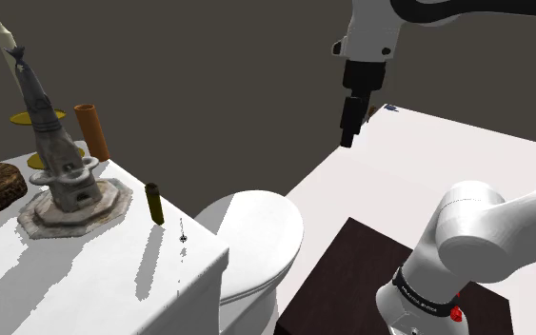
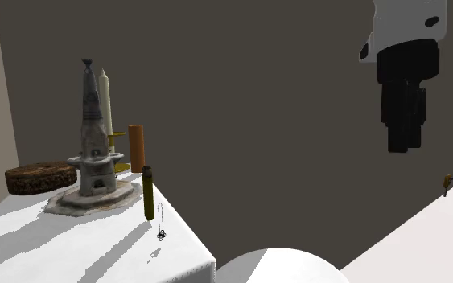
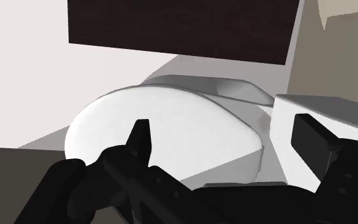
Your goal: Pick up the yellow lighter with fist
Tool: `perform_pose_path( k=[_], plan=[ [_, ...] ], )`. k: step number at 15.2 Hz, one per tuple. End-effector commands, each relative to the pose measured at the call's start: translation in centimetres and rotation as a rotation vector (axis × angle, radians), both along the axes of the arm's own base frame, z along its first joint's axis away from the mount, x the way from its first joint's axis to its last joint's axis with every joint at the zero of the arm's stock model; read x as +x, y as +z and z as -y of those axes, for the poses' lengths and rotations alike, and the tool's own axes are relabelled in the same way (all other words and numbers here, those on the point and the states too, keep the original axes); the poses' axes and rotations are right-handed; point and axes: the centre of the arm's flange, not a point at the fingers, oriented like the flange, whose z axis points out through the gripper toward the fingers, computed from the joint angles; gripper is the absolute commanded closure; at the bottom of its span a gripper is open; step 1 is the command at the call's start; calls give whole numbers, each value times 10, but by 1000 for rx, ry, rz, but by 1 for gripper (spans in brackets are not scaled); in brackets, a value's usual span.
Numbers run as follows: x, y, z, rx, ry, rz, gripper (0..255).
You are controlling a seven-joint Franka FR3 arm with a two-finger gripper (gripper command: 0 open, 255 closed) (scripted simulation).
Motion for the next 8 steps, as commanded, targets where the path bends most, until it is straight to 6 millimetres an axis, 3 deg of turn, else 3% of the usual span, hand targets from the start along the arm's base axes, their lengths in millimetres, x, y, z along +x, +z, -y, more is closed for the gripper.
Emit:
perform_pose_path(
  k=[1,8],
  plan=[
    [0,0,0,0,0,0,0],
    [28,5,-87,-12,-26,43,0]
  ],
)
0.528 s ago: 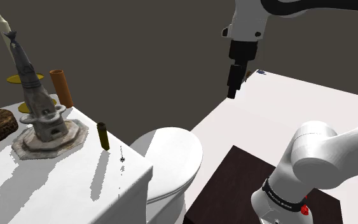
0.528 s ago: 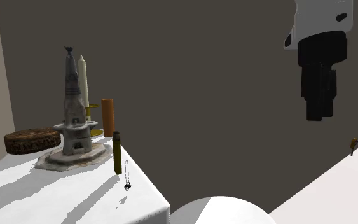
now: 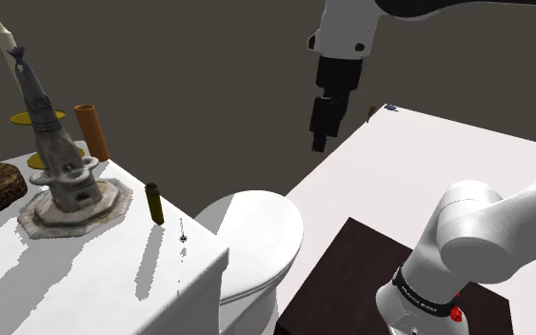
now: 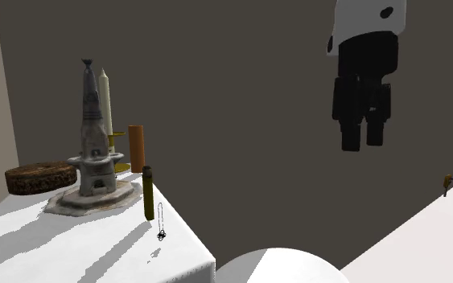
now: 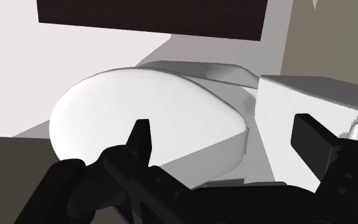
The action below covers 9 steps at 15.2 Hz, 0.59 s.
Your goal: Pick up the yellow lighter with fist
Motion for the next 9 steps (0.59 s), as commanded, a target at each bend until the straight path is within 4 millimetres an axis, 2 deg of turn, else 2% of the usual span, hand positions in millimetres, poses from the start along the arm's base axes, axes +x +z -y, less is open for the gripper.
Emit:
perform_pose_path(
  k=[1,9],
  plan=[
    [10,0,-26,-2,-8,12,0],
    [45,6,-124,-16,-38,61,0]
  ],
)
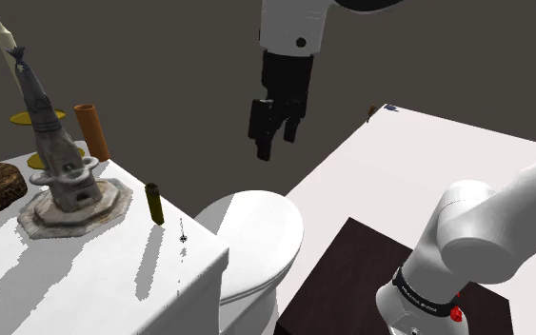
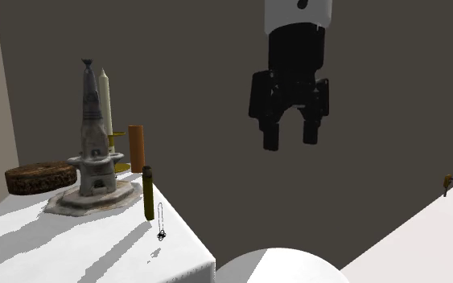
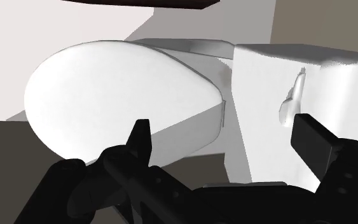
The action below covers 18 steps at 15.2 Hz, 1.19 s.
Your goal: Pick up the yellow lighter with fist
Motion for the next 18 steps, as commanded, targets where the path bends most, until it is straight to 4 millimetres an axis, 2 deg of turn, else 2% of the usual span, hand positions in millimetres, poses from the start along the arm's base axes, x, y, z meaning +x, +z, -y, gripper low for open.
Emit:
perform_pose_path(
  k=[1,15,18],
  plan=[
    [10,2,-28,-2,-8,12,0],
    [78,14,-197,-25,-59,98,0],
    [79,3,-200,-25,-60,99,0]
  ],
)
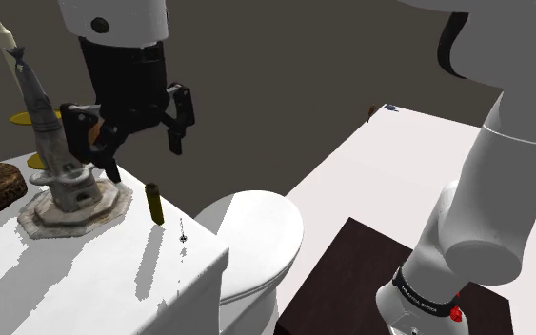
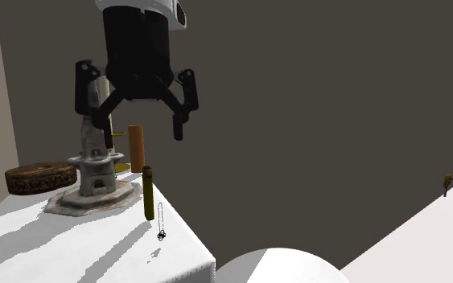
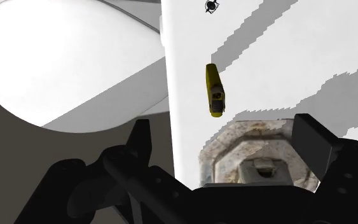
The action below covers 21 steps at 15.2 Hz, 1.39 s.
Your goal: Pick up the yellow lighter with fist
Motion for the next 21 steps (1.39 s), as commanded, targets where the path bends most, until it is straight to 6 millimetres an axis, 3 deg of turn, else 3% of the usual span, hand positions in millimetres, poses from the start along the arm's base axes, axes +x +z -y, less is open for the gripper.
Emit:
perform_pose_path(
  k=[1,5,7,8,17,21],
  plan=[
    [2,-10,-2,0,-1,2,0],
    [2,-34,-2,0,-1,2,0],
    [2,-34,-2,0,-1,2,0],
    [2,-34,-1,0,-1,2,255],
    [2,-34,-2,0,-1,2,255],
    [2,-13,-2,0,-1,2,255]
  ],
)
